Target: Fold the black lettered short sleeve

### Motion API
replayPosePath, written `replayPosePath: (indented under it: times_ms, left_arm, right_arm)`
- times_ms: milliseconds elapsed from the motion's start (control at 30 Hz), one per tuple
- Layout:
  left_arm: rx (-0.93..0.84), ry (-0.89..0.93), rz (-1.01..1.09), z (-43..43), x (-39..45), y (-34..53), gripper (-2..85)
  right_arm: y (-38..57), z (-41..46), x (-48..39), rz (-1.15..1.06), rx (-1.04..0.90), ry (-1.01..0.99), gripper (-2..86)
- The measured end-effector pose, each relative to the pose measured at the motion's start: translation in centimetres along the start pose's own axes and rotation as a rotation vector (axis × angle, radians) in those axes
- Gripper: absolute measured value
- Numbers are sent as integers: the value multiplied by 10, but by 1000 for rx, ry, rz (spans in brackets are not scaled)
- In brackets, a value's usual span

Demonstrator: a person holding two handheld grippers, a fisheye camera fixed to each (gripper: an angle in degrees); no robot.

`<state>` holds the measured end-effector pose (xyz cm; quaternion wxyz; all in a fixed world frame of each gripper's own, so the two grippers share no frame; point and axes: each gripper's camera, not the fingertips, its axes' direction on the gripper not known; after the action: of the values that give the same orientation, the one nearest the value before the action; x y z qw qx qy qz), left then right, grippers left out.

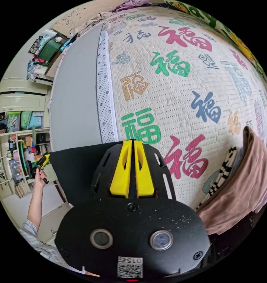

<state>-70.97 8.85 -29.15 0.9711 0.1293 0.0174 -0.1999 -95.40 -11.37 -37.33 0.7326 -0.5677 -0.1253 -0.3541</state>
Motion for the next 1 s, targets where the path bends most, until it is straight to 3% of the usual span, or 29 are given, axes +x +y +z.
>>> replayPosePath:
  times_ms: [133, 300, 500, 633, 700, 867, 1000]
  left_arm:
    - [28, 8, 32, -8, 10, 9, 35]
    - [-42, -12, 81, 5, 25, 4, 63]
    - [-91, 26, 69, 25, 42, -12, 58]
    - [-130, 53, 94, 30, 57, -22, 38]
    - [-138, 63, 109, 30, 65, -26, 24]
    - [-125, 32, 178, 27, 95, -30, 5]
    - [-117, 4, 188, 35, 118, -33, 2]
  right_arm:
    - [42, -49, -66, -202, 58, 263, 35]
    - [193, -46, -273, -829, -54, -26, 73]
    - [293, 2, -439, -1199, -66, 1, 91]
    - [302, 45, -468, -1201, -144, 217, 68]
    - [307, 33, -467, -1200, -112, 205, 14]
    - [326, 7, -456, -1169, -116, 181, 3]
    - [340, 37, -445, -1118, -193, 227, 8]
